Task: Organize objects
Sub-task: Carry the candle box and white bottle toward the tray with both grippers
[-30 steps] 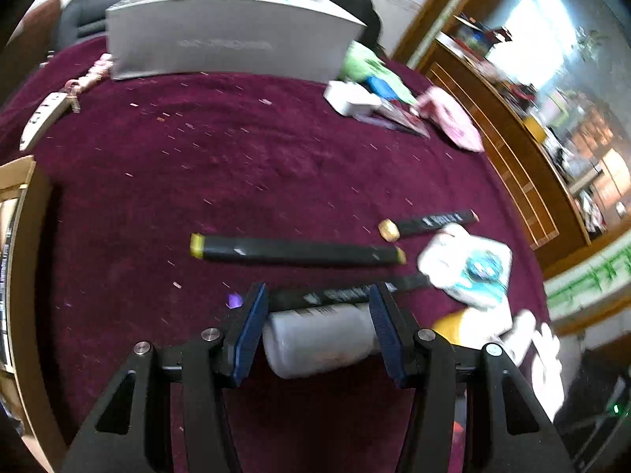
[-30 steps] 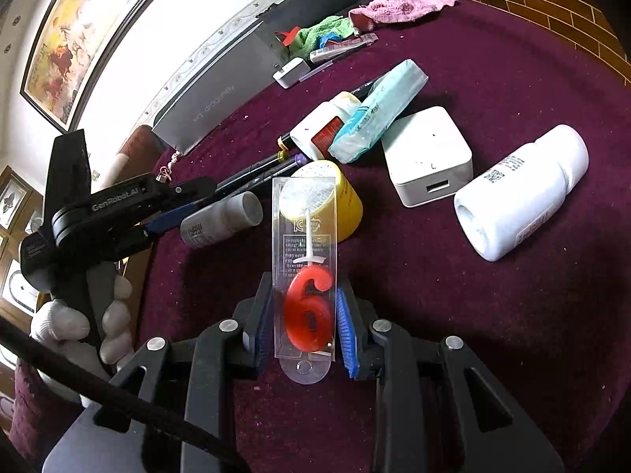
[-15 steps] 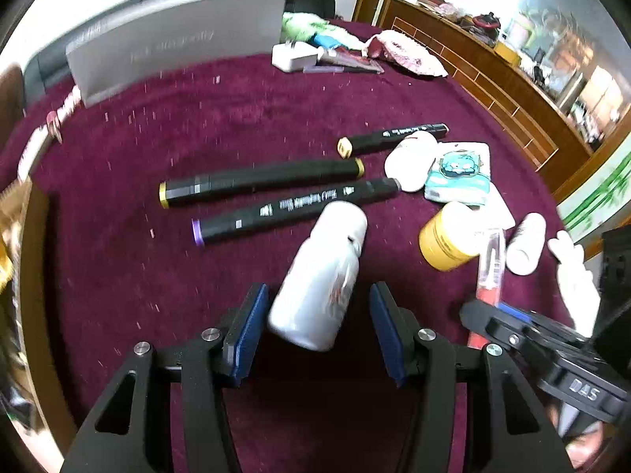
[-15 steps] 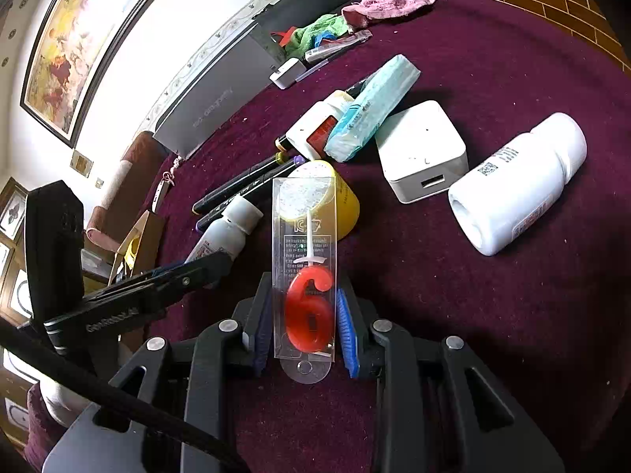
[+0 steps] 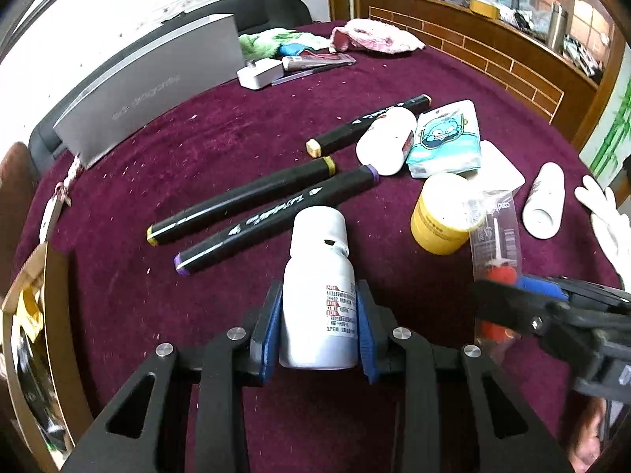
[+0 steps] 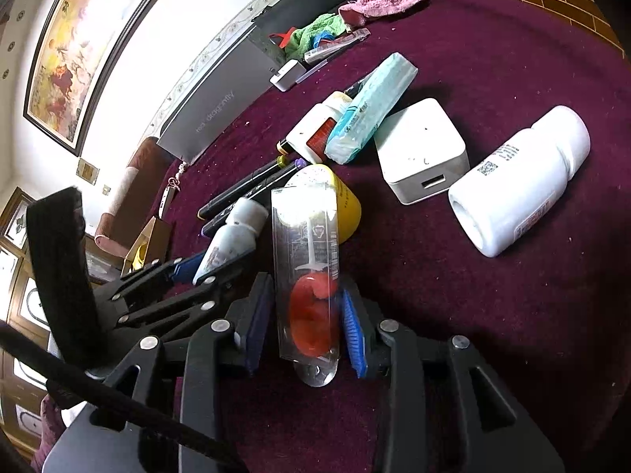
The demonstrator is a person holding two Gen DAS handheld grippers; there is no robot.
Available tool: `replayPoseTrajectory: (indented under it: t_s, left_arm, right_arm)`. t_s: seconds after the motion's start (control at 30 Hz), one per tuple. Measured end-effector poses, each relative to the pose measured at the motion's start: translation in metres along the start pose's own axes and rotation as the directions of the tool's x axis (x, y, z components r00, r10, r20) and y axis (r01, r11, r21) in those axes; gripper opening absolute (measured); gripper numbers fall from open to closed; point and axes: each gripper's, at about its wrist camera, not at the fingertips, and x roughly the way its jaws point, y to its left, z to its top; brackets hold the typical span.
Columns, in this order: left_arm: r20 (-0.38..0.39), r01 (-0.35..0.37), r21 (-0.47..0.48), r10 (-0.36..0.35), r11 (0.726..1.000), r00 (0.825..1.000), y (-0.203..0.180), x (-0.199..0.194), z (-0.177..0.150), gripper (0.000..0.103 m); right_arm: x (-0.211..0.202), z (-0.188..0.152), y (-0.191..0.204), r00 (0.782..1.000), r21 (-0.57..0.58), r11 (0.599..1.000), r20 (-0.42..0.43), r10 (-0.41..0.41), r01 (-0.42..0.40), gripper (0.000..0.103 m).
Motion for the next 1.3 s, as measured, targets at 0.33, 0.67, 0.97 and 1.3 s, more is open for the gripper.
replayPoseTrajectory:
  t_s: [0.33,0.67,0.97,1.3]
  left_arm:
    - [0.096,0.089,-0.167,-0.074,0.982,0.993,0.023,-0.069,-0.042,0.029]
    - [0.206,0.177,-0.293,-0.119,0.940,0.971,0.036,-0.120,-0.093,0.029]
    - [0.259,0.201,-0.367,-0.108,0.908,0.960,0.065,-0.145,-0.127,0.029]
    - [0.317,0.178,-0.433,-0.036,0.884,0.948,0.105,-0.172,-0.152,0.029]
  right_arm:
    - [0.002,0.002,0.002,1.000,-0.022,1.000,0.019,-0.020,0.020,0.032]
    - [0.002,-0.003,0.001,0.998,-0.044,0.999,0.063,0.015,-0.013,0.037]
    - [-0.003,-0.008,0.001,1.000,0.018,1.000,-0.010,0.009,-0.009,0.026]
    - [-0.004,-0.022,0.016,0.950,0.152,0.950,-0.112,0.291,-0.273,0.027]
